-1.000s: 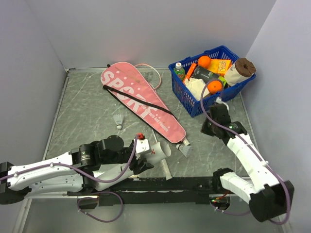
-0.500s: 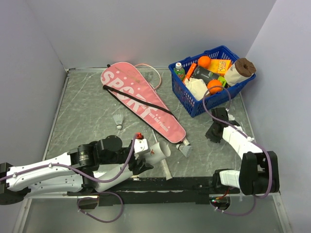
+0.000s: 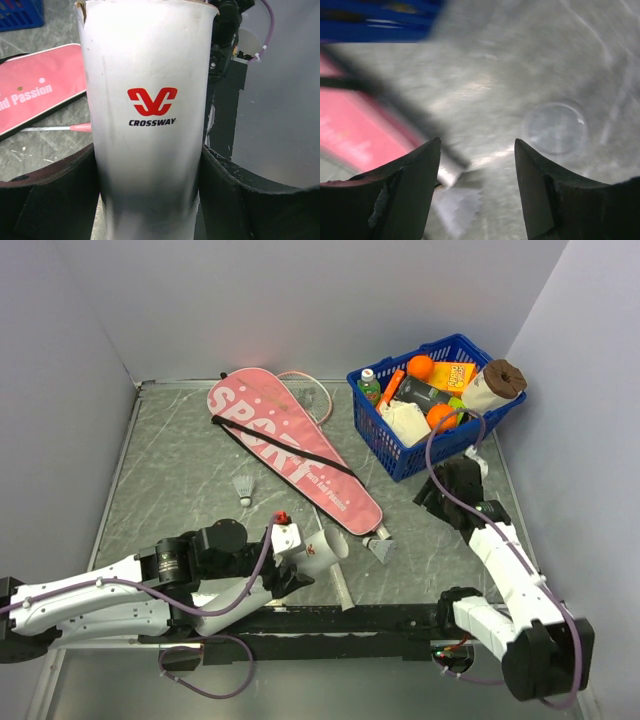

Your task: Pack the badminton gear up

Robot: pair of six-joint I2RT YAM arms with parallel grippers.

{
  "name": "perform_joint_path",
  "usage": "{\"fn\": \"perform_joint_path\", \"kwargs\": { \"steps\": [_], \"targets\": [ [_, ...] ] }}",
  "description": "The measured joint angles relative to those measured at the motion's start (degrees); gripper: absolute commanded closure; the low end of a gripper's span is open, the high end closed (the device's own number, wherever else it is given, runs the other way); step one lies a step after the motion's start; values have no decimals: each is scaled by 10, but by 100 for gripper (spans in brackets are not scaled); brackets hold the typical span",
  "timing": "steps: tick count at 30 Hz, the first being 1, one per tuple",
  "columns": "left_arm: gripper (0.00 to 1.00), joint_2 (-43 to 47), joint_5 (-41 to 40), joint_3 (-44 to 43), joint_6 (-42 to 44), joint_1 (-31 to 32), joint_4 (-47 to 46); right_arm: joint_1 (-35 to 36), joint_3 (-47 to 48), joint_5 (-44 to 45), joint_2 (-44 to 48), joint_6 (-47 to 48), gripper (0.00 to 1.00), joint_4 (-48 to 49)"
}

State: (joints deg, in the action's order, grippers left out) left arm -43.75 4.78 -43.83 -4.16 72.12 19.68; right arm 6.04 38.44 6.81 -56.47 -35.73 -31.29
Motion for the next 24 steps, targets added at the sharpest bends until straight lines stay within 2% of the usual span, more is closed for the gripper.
{"fn": "perform_joint_path", "kwargs": {
  "steps": [5,11,16,24],
  "targets": [
    [89,13,-25,0,0,0,5,59,85,-44,23,34,33,-2],
    [88,42,-69,0,-4,0,8,125,155,-146,-62,74,34,44],
    [86,76,-139,0,-15,0,7,151,223,-228,-203,94,35,82],
    [87,110,-321,0,-28,1,9,231,445,-319,-442,154,35,108]
  ]
}}
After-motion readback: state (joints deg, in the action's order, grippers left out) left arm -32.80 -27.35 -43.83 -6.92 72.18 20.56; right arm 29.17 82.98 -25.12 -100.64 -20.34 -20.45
